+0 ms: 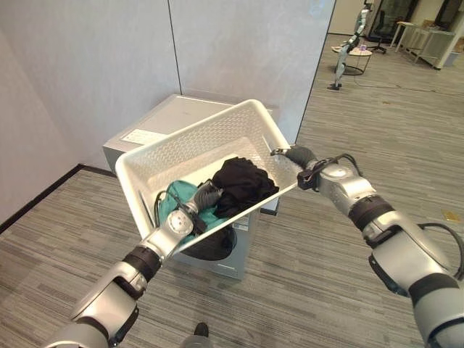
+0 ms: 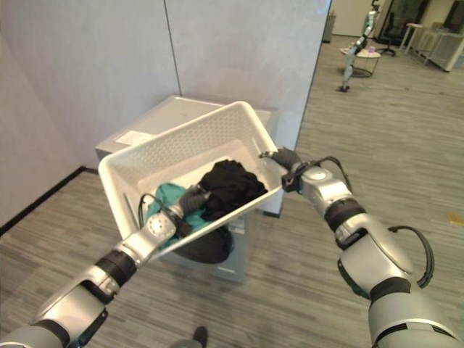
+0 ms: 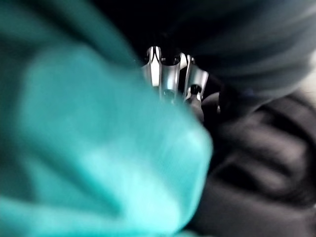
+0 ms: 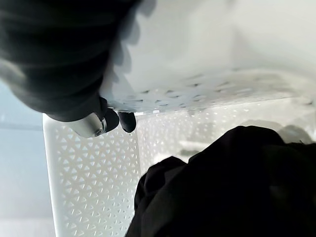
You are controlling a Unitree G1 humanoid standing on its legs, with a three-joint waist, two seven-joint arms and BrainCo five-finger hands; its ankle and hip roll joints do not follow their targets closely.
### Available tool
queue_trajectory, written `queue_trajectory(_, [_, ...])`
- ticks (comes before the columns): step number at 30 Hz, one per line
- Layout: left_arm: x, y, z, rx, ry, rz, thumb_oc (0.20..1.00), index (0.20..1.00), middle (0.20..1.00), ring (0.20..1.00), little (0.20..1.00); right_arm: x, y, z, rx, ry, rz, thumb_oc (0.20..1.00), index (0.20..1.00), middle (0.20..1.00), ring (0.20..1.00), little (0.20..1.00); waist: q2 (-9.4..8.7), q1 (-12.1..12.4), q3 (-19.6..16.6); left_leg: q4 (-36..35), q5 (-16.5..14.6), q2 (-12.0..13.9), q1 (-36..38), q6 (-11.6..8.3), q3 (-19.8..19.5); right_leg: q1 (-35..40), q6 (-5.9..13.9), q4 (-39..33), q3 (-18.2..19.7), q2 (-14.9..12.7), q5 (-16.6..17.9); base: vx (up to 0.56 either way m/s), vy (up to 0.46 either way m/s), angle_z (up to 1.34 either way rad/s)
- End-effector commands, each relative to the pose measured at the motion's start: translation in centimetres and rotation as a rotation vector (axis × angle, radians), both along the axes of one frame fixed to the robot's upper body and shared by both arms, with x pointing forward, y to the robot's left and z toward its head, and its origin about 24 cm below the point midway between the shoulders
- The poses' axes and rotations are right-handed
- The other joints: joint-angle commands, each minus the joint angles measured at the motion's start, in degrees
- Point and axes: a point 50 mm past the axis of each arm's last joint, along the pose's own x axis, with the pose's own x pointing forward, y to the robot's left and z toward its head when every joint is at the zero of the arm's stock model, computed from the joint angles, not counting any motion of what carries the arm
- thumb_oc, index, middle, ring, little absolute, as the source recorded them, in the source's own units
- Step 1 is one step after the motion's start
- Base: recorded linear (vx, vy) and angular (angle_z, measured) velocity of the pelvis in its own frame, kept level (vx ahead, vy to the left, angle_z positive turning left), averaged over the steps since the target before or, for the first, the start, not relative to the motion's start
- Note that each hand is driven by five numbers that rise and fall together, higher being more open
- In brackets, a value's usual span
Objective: Grab the laundry basket,head to the washer,open it,put in the laundry and shut it.
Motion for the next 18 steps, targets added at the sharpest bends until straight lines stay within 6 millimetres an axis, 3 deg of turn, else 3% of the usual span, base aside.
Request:
queue_trajectory(1, [3.7,0.0,7.3,0.067,-0.227,0.094,0.200,0.200,0.200,0.200,0.200,1.2,-0.9,17.2,0.459,-0.523,-0.128,0.200,0.200,0.200,0.200,0.200,-1.20,1.71,-3.59,11.92,-15.15,5.98,5.26,-2.97,0.31,-9.66,-0.89,5.63,-4.18,-1.64,2.24,0.04,0.002,0.04])
queue_trajectory(2, [3.8,-0.1,7.4,0.067,-0.230,0.092,0.200,0.200,0.200,0.200,0.200,1.2,-1.0,17.3,0.460,-0.526,-0.129,0.200,0.200,0.200,0.200,0.200,-1.27,1.76,-3.47,11.87,-15.10,5.98,5.22,-2.99,0.25,-9.67,-0.90,5.61,-4.25,-1.63,2.24,0.04,-0.004,0.06])
queue_trajectory(3, [5.0,0.5,9.8,0.109,-0.266,0.173,0.200,0.200,0.200,0.200,0.200,1.5,-0.4,16.6,0.468,-0.495,-0.130,0.200,0.200,0.200,0.200,0.200,-1.10,1.00,-3.70,11.30,-14.68,6.12,4.93,-3.19,0.31,-9.98,-0.85,5.43,-4.39,-1.39,2.19,0.01,-0.009,0.05])
queue_trajectory(4, [5.1,0.4,9.9,0.109,-0.269,0.171,0.200,0.200,0.200,0.200,0.200,1.5,-0.5,16.7,0.469,-0.497,-0.131,0.200,0.200,0.200,0.200,0.200,-1.14,1.02,-3.61,11.27,-14.64,6.13,4.87,-3.20,0.26,-10.02,-0.86,5.44,-4.44,-1.38,2.19,0.04,-0.021,0.08])
queue_trajectory(5, [5.9,0.8,12.8,0.143,-0.311,0.236,0.200,0.200,0.200,0.200,0.200,1.7,0.1,16.1,0.464,-0.468,-0.137,0.200,0.200,0.200,0.200,0.200,-1.11,0.21,-3.71,10.59,-14.12,6.26,4.34,-3.41,0.21,-10.61,-0.94,5.44,-4.73,-1.01,2.17,0.02,-0.015,0.09])
queue_trajectory(6, [5.9,0.8,12.9,0.143,-0.312,0.236,0.200,0.200,0.200,0.200,0.200,1.7,0.0,16.2,0.465,-0.469,-0.138,0.200,0.200,0.200,0.200,0.200,-1.15,0.19,-3.68,10.56,-14.08,6.27,4.26,-3.43,0.15,-10.67,-0.95,5.47,-4.79,-1.00,2.16,0.01,-0.045,0.17])
queue_trajectory(7, [6.3,0.8,15.5,0.132,-0.340,0.277,0.200,0.200,0.200,0.200,0.200,1.9,0.9,15.7,0.429,-0.443,-0.129,0.200,0.200,0.200,0.200,0.200,-1.30,-0.94,-3.44,10.32,-13.31,6.50,3.13,-3.55,-0.41,-11.76,-1.52,5.72,-4.43,-0.35,1.94,-0.01,-0.035,0.13])
queue_trajectory(9, [6.3,1.0,16.5,0.115,-0.347,0.295,0.200,0.200,0.200,0.200,0.200,2.0,1.2,15.6,0.423,-0.434,-0.130,0.200,0.200,0.200,0.200,0.200,-1.47,-1.62,-3.53,10.52,-13.09,6.67,2.21,-3.64,-0.83,-12.49,-1.98,5.83,-4.25,0.19,1.56,-0.01,-0.072,0.15])
queue_trajectory(11, [6.3,2.4,18.9,0.080,-0.358,0.358,0.200,0.200,0.200,0.200,0.200,2.3,1.9,15.1,0.422,-0.399,-0.147,0.200,0.200,0.200,0.200,0.200,-2.41,-1.59,-1.72,18.81,-8.93,7.05,-3.13,-4.44,-3.79,-13.10,-4.40,6.13,-2.61,2.46,1.00,-0.09,-0.164,0.14])
queue_trajectory(12, [6.1,3.1,20.2,0.088,-0.374,0.392,0.222,0.222,0.222,0.222,0.222,2.2,2.4,16.0,0.435,-0.426,-0.148,0.200,0.200,0.200,0.200,0.200,-3.41,-1.16,0.53,27.60,-5.05,5.00,-9.01,-4.28,-8.48,-13.41,-5.76,6.45,-2.50,2.95,0.99,-0.14,-0.120,0.06])
queue_trajectory(13, [6.1,3.1,20.3,0.089,-0.375,0.391,0.278,0.278,0.278,0.278,0.278,2.2,2.4,16.1,0.436,-0.427,-0.148,0.200,0.200,0.200,0.200,0.200,-3.42,-1.40,0.51,27.95,-5.12,4.92,-9.39,-4.27,-8.77,-13.48,-5.75,6.48,-2.74,2.95,0.95,0.03,-0.002,0.14])
queue_trajectory(14, [6.1,2.8,20.8,0.075,-0.377,0.391,0.620,0.620,0.620,0.620,0.620,2.2,2.1,16.1,0.423,-0.426,-0.167,0.200,0.200,0.200,0.200,0.200,-3.75,-1.81,0.16,22.42,-7.18,5.48,-9.38,-3.88,-8.51,-12.67,-4.80,5.52,-3.89,3.08,0.36,0.20,0.135,0.39])
queue_trajectory(15, [6.2,2.2,20.8,0.075,-0.376,0.378,1.000,1.000,1.000,1.000,1.000,2.2,2.0,16.0,0.412,-0.422,-0.174,0.200,0.200,0.200,0.200,0.200,-3.77,-1.92,-0.07,17.18,-6.75,6.88,-10.00,-3.86,-7.20,-11.95,-4.00,4.95,-4.29,2.77,0.19,0.28,0.231,0.35])
queue_trajectory(17, [6.2,2.0,20.5,0.078,-0.370,0.371,1.000,1.000,1.000,1.000,1.000,2.2,1.7,15.7,0.395,-0.415,-0.183,0.200,0.200,0.200,0.200,0.200,-3.71,-1.60,-0.40,11.71,-4.69,7.97,-9.98,-4.02,-5.35,-11.21,-3.40,4.63,-4.43,2.13,0.24,0.22,0.258,0.27])
queue_trajectory(18, [6.3,2.1,19.4,0.082,-0.340,0.367,1.000,1.000,1.000,1.000,1.000,2.3,1.5,14.7,0.349,-0.393,-0.187,0.200,0.200,0.200,0.200,0.200,-2.71,-0.90,-1.04,7.07,-5.49,7.91,-9.36,-3.89,-4.30,-9.60,-1.95,5.42,-4.03,0.56,-0.58,0.19,0.252,0.42])
